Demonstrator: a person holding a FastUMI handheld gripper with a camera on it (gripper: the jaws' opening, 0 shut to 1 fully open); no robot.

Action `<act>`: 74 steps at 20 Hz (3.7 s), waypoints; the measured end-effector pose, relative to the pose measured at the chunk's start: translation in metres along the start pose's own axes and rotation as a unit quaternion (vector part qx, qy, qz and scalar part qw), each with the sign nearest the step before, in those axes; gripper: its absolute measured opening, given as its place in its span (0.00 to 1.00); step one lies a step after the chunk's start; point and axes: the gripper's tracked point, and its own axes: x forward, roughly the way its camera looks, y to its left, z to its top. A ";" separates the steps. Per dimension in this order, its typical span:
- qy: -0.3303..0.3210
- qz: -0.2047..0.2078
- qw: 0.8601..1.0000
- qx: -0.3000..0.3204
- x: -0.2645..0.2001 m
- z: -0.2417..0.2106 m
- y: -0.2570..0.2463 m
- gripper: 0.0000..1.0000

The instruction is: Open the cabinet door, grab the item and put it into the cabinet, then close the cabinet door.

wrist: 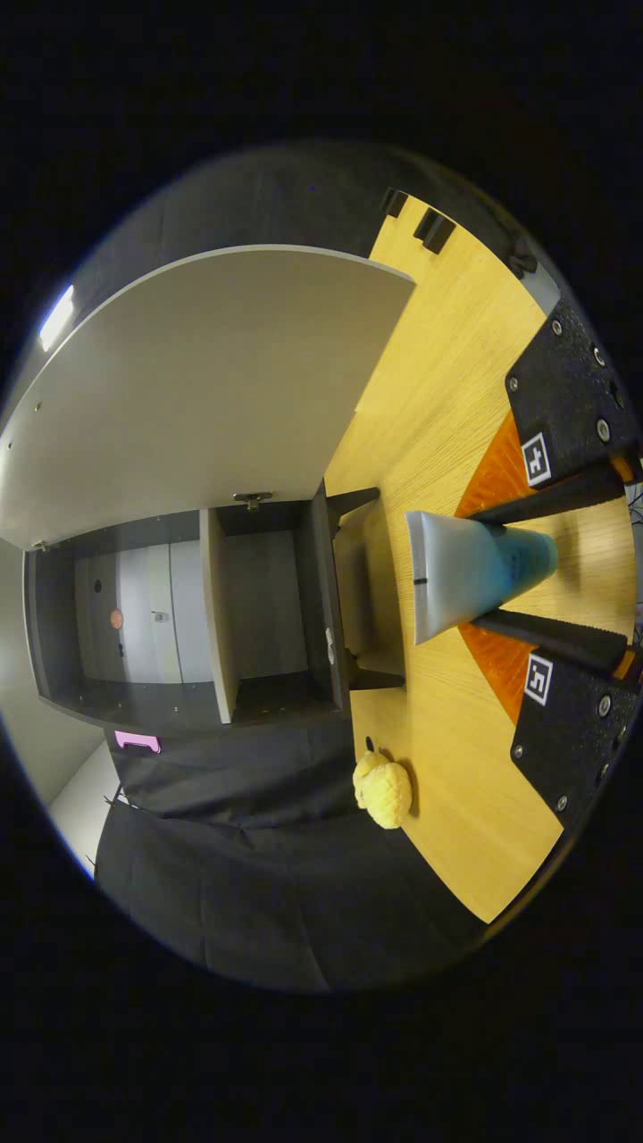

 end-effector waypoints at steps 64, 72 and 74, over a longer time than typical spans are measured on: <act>-0.028 0.105 0.993 -0.055 0.344 0.360 0.107 0.58; -0.043 0.098 0.994 -0.029 0.330 0.376 0.106 0.86; -0.067 0.093 0.993 -0.023 0.318 0.391 0.102 0.89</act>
